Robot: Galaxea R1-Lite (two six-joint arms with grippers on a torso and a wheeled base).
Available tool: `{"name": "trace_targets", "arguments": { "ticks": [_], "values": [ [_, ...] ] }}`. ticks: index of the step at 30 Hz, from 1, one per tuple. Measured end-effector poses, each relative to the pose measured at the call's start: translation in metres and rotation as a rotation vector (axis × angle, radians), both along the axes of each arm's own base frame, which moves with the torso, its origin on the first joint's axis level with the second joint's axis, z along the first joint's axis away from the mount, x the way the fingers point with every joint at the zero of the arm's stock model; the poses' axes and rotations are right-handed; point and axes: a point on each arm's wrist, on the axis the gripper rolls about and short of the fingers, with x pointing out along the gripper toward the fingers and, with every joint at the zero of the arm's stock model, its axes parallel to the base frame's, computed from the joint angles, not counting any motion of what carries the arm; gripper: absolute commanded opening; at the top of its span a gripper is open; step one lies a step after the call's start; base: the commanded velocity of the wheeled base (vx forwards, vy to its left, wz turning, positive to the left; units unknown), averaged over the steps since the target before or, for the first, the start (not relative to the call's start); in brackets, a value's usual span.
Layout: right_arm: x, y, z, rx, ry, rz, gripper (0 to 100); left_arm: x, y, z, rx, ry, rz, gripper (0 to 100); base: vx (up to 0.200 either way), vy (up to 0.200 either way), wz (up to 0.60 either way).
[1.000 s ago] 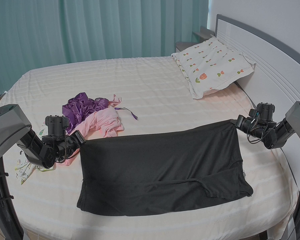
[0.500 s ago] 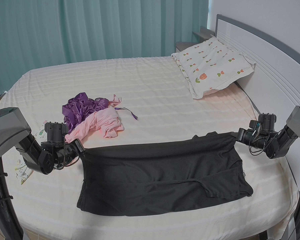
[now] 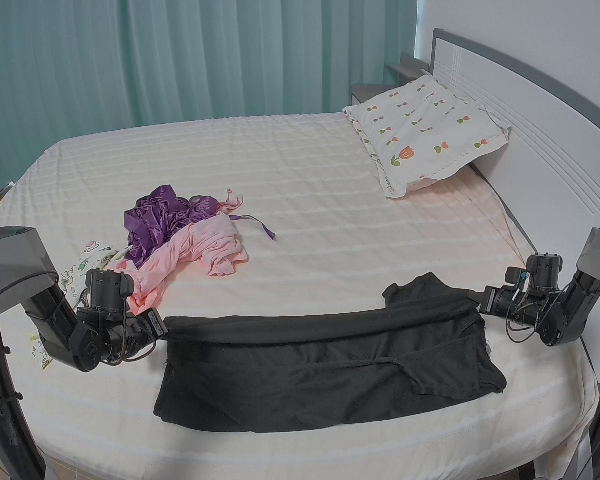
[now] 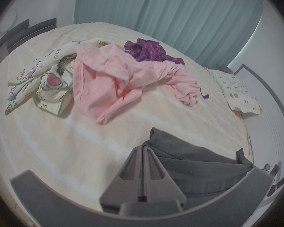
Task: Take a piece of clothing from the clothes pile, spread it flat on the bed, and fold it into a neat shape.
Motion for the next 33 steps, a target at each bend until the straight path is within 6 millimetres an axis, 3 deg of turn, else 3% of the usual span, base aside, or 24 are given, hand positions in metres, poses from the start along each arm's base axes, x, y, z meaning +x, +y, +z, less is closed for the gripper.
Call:
{"name": "trace_targets", "arguments": {
  "ticks": [7,14,15,23,33],
  "values": [
    [-0.024,-0.004,-0.013,-0.055,0.028,0.024,0,-0.017,-0.003,-0.009,0.015,0.022,-0.028,0,0.000,0.000,0.00],
    [-0.035,-0.004,-0.019,-0.066,0.029,0.036,0,-0.024,-0.009,-0.021,0.028,0.066,-0.052,0,0.000,0.000,0.00],
    [-0.037,-0.004,-0.020,-0.065,0.035,0.037,100,-0.025,-0.009,-0.023,0.029,0.072,-0.054,100,0.000,0.000,0.00],
    [-0.043,-0.004,-0.022,-0.054,0.056,0.034,100,-0.032,-0.009,-0.031,0.034,0.109,-0.048,100,0.000,0.000,0.00],
    [-0.043,-0.010,0.005,0.089,0.023,-0.067,100,-0.048,-0.007,-0.013,-0.070,0.019,0.038,100,0.000,0.000,0.00]
  ]
}}
